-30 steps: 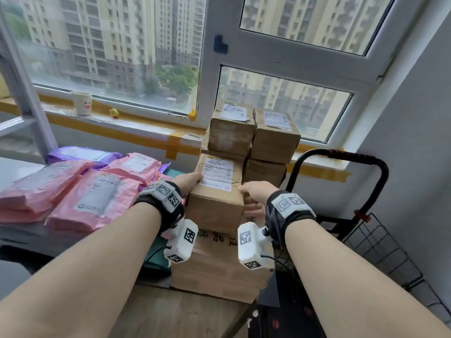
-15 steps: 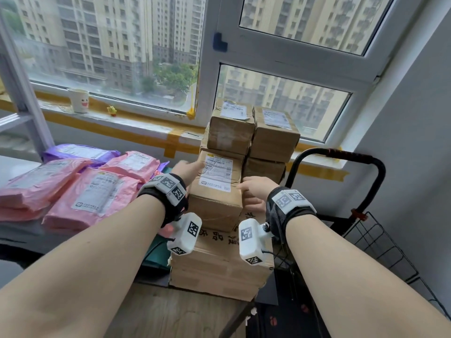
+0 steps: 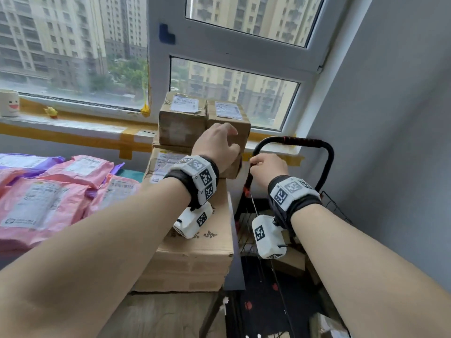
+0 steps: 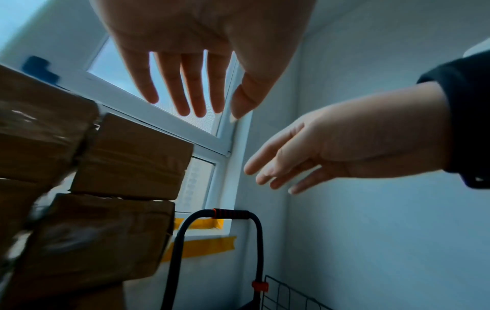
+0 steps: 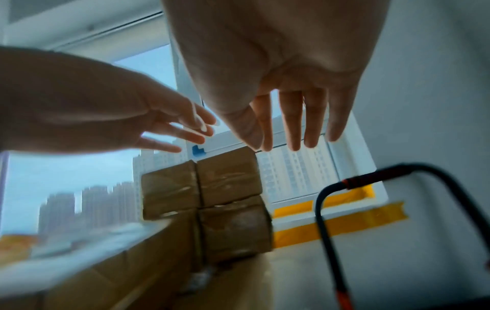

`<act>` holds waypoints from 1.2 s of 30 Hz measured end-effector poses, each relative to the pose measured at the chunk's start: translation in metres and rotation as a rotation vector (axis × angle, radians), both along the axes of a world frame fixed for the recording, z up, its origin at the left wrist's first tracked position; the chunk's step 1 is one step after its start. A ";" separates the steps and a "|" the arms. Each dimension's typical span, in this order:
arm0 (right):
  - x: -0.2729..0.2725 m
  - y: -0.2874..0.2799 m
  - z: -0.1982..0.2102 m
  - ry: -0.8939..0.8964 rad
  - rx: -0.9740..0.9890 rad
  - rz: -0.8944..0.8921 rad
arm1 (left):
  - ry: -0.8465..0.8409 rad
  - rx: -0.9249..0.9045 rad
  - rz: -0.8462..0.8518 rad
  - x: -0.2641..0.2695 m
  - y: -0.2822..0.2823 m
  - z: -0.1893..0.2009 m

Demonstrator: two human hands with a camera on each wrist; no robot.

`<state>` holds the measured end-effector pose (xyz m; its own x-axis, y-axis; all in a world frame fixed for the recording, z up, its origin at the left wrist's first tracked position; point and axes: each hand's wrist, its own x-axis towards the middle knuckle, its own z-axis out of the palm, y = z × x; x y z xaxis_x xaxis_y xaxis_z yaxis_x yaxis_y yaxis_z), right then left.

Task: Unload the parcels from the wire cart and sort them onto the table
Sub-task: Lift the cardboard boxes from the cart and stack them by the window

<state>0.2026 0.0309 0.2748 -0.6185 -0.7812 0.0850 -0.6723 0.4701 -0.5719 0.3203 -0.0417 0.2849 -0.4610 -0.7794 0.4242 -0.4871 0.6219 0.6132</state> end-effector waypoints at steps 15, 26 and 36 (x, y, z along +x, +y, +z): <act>-0.193 0.147 -0.020 0.345 0.133 -0.019 | -0.567 -0.112 -0.136 -0.194 0.119 -0.031; -0.332 0.205 -0.081 0.230 0.197 0.056 | -0.721 0.022 -0.081 -0.313 0.171 -0.083; -0.397 0.193 -0.155 0.086 0.316 0.087 | -0.926 0.165 -0.064 -0.360 0.146 -0.150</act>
<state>-0.1942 0.2235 0.1202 -0.5498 -0.8264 -0.1211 -0.7567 0.5543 -0.3468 -0.0396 0.1039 0.1351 -0.6033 -0.7587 -0.2458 -0.7929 0.6038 0.0821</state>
